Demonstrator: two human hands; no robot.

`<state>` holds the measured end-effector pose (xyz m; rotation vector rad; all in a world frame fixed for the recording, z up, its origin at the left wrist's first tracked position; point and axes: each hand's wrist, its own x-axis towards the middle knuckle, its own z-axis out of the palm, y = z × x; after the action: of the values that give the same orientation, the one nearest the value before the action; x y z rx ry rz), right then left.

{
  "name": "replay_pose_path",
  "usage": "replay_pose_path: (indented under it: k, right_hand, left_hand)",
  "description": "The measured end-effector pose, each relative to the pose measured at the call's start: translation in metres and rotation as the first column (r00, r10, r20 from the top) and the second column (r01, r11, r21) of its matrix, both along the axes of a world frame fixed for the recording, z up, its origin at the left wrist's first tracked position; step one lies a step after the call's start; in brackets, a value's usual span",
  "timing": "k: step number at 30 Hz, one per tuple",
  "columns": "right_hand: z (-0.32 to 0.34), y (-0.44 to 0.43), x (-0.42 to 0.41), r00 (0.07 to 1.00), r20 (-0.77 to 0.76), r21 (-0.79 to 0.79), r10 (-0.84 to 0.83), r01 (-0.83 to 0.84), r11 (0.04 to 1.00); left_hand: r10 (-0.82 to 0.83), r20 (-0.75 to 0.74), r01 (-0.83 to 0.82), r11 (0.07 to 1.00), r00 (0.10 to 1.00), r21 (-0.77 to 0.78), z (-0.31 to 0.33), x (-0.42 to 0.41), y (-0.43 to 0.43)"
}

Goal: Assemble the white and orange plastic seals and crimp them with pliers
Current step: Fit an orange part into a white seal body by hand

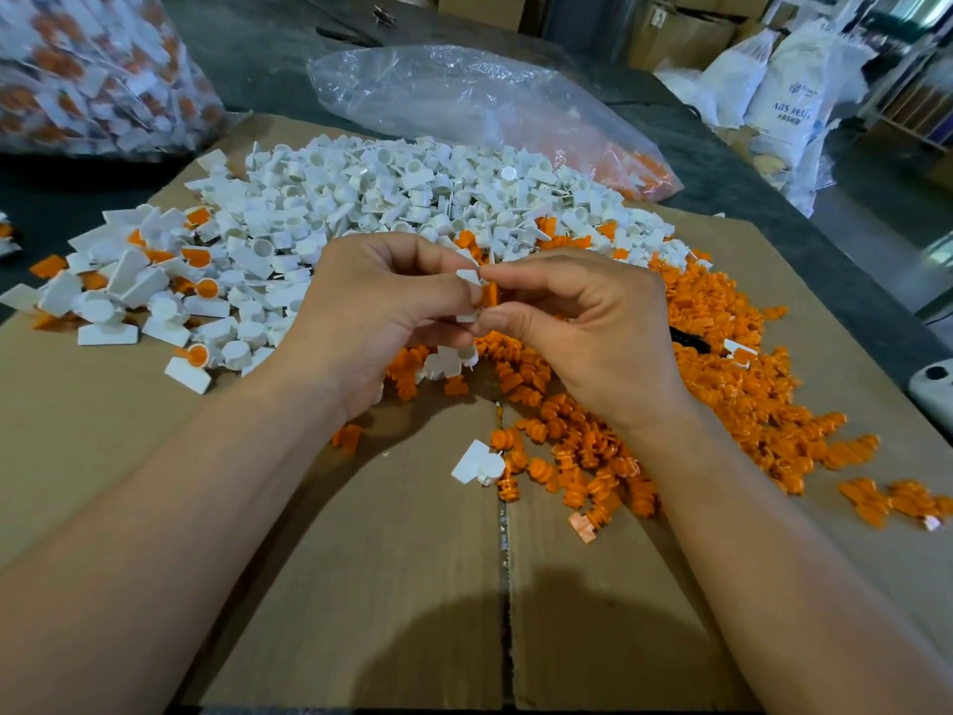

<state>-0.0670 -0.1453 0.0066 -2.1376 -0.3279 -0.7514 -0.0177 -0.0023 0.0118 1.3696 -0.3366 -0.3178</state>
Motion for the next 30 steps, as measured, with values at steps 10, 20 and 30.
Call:
replay_pose_path:
  k: [10,20,30]
  right_hand:
    - [0.0005,-0.0006,-0.0009,0.996,-0.088,0.038,0.02,-0.017,0.999]
    - [-0.0034,-0.0039,0.002,0.992,-0.119,0.086,0.042,-0.032,0.996]
    - [-0.0032,-0.0043,0.0029,0.992,-0.1,0.086,0.084,-0.075,0.993]
  left_hand:
    - [0.003,-0.023,-0.003,1.0,1.0,-0.004,0.0003,-0.001,-0.0004]
    - [0.025,-0.135,-0.031,0.999,0.991,-0.038,0.0023,0.0011,0.0019]
    - [0.042,-0.125,-0.04,0.999,0.991,0.014,0.0025,0.0012,0.0019]
